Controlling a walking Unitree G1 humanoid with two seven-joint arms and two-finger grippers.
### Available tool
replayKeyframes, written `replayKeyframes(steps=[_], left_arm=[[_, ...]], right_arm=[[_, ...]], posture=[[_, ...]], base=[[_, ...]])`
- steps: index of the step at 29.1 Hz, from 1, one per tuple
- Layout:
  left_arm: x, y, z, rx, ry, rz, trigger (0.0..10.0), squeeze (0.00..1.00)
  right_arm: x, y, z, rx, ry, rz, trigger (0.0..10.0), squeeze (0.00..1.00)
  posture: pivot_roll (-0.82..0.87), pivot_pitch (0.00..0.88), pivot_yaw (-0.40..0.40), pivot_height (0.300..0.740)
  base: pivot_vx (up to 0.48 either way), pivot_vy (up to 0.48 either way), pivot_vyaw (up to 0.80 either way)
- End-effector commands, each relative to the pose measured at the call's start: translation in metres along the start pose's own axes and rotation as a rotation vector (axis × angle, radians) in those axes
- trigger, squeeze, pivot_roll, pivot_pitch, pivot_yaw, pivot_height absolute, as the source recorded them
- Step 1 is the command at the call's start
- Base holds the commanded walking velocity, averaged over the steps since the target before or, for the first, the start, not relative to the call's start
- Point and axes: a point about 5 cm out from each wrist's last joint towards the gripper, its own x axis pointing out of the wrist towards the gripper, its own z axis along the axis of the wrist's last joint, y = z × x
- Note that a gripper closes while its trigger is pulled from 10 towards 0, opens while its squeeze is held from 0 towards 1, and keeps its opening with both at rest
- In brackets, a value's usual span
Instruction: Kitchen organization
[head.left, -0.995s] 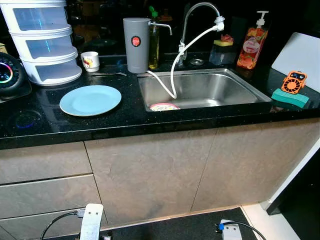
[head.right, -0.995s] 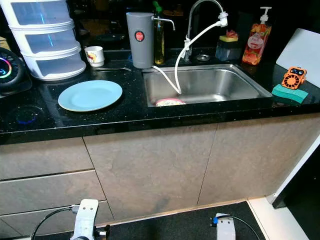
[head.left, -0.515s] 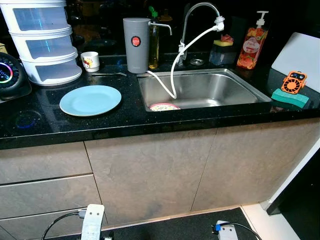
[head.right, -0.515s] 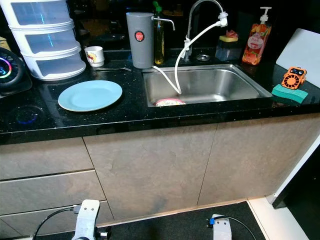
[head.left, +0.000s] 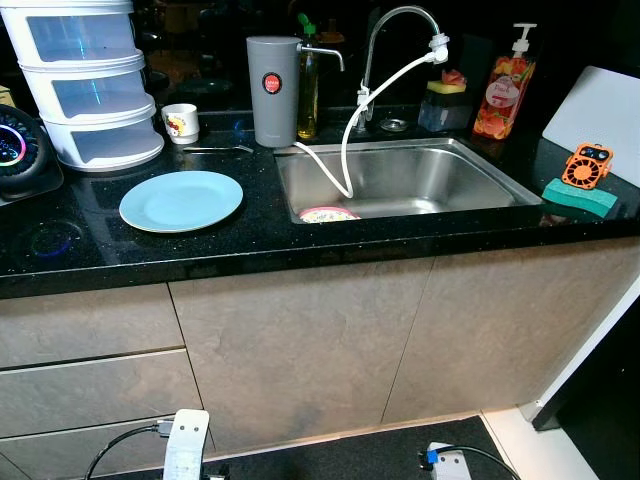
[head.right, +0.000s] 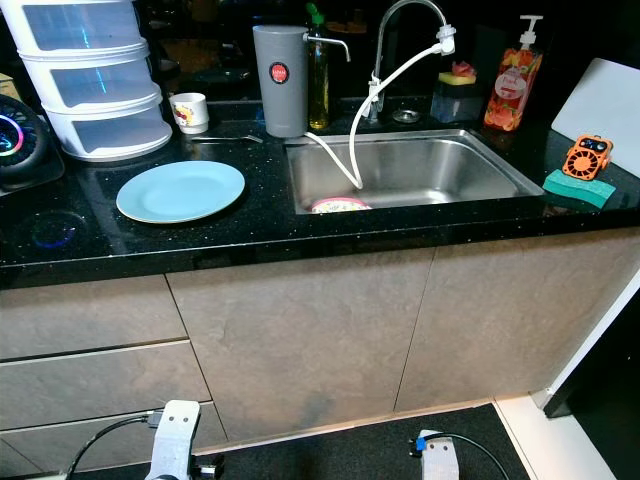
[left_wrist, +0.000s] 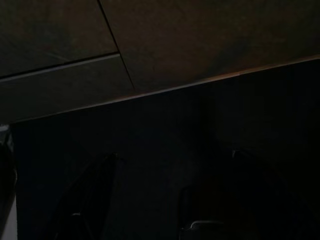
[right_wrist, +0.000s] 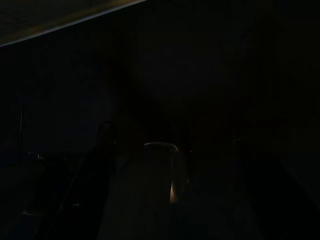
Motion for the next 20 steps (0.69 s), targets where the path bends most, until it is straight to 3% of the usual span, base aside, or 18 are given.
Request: replayKeyframes(steps=[1, 2, 3, 4, 5, 6, 9, 11, 12, 20], left_arm=[[-0.002, -0.001, -0.008, 0.001, 0.027, 0.002, 10.0, 1.00], [-0.002, -0.001, -0.007, 0.009, 0.024, 0.008, 10.0, 1.00], [-0.002, -0.001, -0.008, -0.006, 0.026, 0.016, 10.0, 1.00], [-0.002, -0.001, -0.009, -0.023, 0.025, 0.021, 10.0, 1.00], [-0.002, -0.001, -0.008, -0.041, 0.020, 0.022, 10.0, 0.18], [-0.002, -0.002, -0.007, -0.055, 0.014, 0.021, 10.0, 0.00], [-0.002, -0.001, -0.002, -0.097, -0.025, 0.021, 10.0, 0.00], [-0.002, 0.002, 0.000, -0.072, -0.044, 0.036, 10.0, 0.03], [-0.002, 0.003, 0.002, -0.048, -0.057, 0.038, 10.0, 1.00], [-0.001, 0.002, 0.003, -0.053, -0.061, 0.036, 10.0, 1.00]], right_arm=[[0.000, 0.001, -0.001, 0.009, 0.000, -0.012, 10.0, 1.00], [0.000, 0.000, 0.000, 0.011, -0.009, -0.026, 10.0, 1.00], [0.000, -0.002, 0.004, -0.013, -0.029, -0.054, 10.0, 0.70], [0.000, -0.004, 0.009, 0.008, -0.054, -0.074, 10.0, 0.00], [0.000, -0.006, 0.014, 0.031, -0.077, -0.091, 10.0, 0.00], [0.000, -0.007, 0.018, 0.053, -0.093, -0.099, 10.0, 0.00], [0.000, -0.006, 0.025, 0.080, -0.123, -0.086, 10.0, 0.00], [0.000, -0.004, 0.029, 0.094, -0.143, -0.064, 10.0, 0.00], [0.000, -0.003, 0.031, 0.098, -0.152, -0.053, 10.0, 1.00], [0.001, 0.001, 0.029, 0.076, -0.150, -0.048, 10.0, 1.00]], posture=[[-0.04, 0.035, -0.032, 0.740], [-0.04, 0.036, -0.032, 0.740], [-0.04, 0.037, -0.032, 0.740], [-0.04, 0.037, -0.032, 0.740], [-0.04, 0.040, -0.031, 0.740], [-0.04, 0.041, -0.030, 0.740], [-0.04, 0.041, -0.030, 0.740], [-0.04, 0.043, -0.028, 0.740], [-0.04, 0.043, -0.029, 0.740], [-0.04, 0.050, -0.031, 0.740]], base=[[0.000, 0.000, 0.00], [0.000, 0.000, 0.00], [0.000, 0.000, 0.00], [0.000, 0.000, 0.00], [0.000, 0.000, 0.00], [0.000, 0.000, 0.00], [0.000, 0.000, 0.00], [0.000, 0.000, 0.00], [0.000, 0.000, 0.00], [0.000, 0.000, 0.00]])
